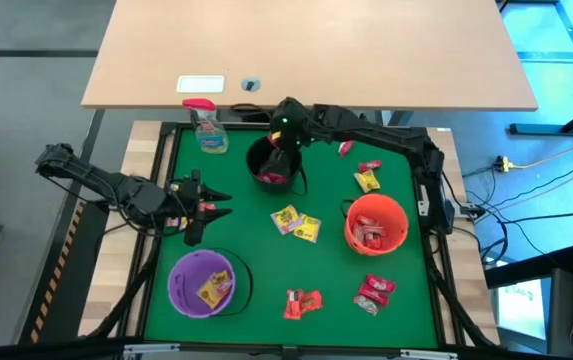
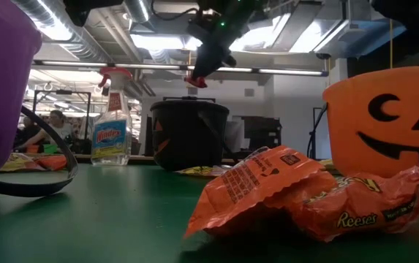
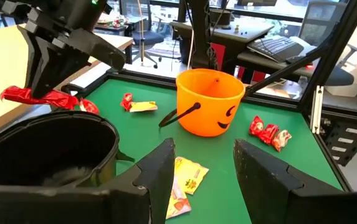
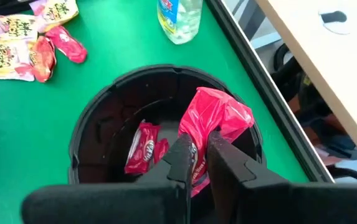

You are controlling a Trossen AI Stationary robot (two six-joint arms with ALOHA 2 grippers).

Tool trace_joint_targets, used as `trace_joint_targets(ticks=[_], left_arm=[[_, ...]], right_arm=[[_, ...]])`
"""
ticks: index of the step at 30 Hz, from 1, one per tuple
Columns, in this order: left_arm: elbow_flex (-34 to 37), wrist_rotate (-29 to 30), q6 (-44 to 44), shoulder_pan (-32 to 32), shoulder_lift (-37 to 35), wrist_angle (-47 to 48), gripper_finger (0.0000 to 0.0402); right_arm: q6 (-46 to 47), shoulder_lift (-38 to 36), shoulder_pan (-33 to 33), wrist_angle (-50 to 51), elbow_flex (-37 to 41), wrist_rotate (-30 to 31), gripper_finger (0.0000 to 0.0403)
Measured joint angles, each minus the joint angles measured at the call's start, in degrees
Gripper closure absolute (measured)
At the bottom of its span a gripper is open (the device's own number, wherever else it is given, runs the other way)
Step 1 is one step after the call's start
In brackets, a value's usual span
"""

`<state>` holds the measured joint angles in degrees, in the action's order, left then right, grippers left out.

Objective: Sort candy
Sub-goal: Put the red candy into the black bucket, then put the orange candy into the orange bucket

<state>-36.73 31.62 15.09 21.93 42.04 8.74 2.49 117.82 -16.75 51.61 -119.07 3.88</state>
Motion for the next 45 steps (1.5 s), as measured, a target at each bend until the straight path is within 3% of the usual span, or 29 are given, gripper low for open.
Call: trace_joint_targets(ticks=[14, 22, 28, 35, 45], left_arm=[[0.0, 0.07, 0.58, -0.01, 0.0, 1.98, 0.0246], [0.0, 0.44, 1.29, 0.0, 0.02, 3.03, 0.0246], [0.0, 0.82, 1.29, -0.02, 0.01, 3.02, 0.0246], [0.0, 1.32, 1.27, -0.02, 0.01, 3.03, 0.0246], [0.0, 2.25, 1.33, -0.04, 0.0, 3.03, 0.0246]], right_arm=[[-1.34, -0.4, 1.89, 4.66, 0.0, 3.17, 0.0216], [-1.43, -2.32, 3.6, 11.98, -0.02, 3.21, 0.021], [-1.34, -6.4, 6.2, 16.49, -0.02, 6.8, 0.021], [-0.6, -12.72, 11.76, 17.48, -0.02, 10.71, 0.021], [3.57, -18.34, 22.76, 21.68, -0.02, 10.99, 0.021]])
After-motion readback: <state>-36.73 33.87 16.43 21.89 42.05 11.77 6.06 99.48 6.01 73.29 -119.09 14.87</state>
